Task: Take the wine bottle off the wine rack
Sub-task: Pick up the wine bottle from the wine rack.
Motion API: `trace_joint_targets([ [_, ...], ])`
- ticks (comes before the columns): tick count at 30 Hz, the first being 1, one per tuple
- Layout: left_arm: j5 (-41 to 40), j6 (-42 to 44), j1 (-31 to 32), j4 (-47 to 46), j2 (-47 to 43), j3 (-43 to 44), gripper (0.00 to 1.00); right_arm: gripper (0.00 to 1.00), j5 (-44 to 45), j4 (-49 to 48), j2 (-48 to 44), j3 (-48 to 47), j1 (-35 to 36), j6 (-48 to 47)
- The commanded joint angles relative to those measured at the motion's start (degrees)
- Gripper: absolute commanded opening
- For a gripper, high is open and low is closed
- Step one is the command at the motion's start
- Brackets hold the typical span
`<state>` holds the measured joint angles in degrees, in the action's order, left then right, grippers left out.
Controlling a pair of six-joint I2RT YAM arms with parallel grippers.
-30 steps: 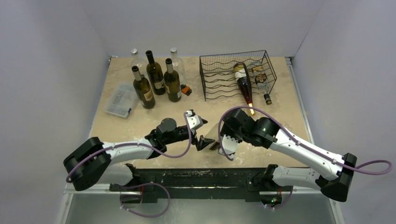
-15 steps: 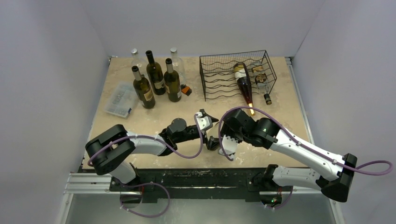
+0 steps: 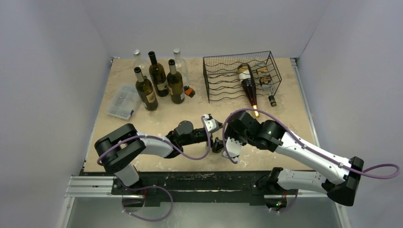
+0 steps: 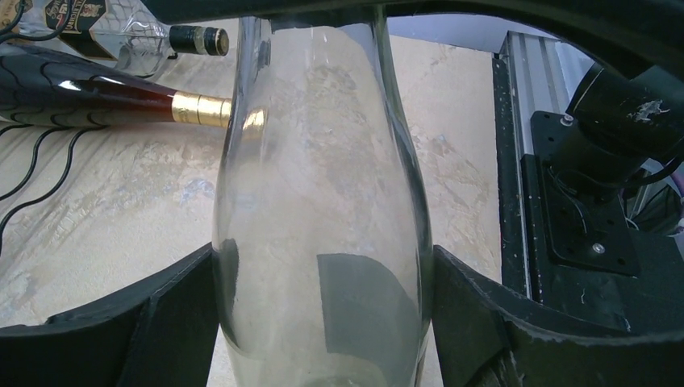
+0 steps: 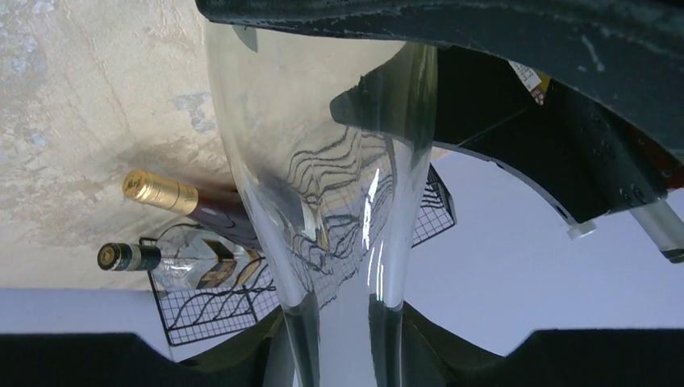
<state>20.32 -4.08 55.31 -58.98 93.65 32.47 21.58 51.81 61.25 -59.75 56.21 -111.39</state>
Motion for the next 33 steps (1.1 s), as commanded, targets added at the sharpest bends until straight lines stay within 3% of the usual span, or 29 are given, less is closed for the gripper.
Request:
trace_joint_targets([
  [1, -0.40, -1.84, 0.41, -2.69, -0.71, 0.85, 0.07, 0.54, -2.51, -6.74, -2.90, -0.72, 0.48, -1.33],
  [3, -1.56, -1.67, 0.41, -3.47, -1.04, -0.01, 0.00, 0.65, -3.47, -7.67, -3.58, -0.24, 0.48, -0.40],
  [13, -6.46, -0.42, 0.68, -6.49, -2.78, -4.06, 0.00, 0.97, -9.97, -2.29, -7.14, -3.04, 0.50, 8.08],
  [26, -11.04, 0.49, 2.05, -7.27, -4.21, -6.88, 0.00, 0.99, -30.99, 3.62, -13.57, -11.61, -2.16, 30.28],
  [33, -14.13, 2.41, 3.34, -7.09, -5.59, -8.86, 0.00, 0.99, -39.51, -13.28, -20.34, -7.09, -9.71, 64.20],
])
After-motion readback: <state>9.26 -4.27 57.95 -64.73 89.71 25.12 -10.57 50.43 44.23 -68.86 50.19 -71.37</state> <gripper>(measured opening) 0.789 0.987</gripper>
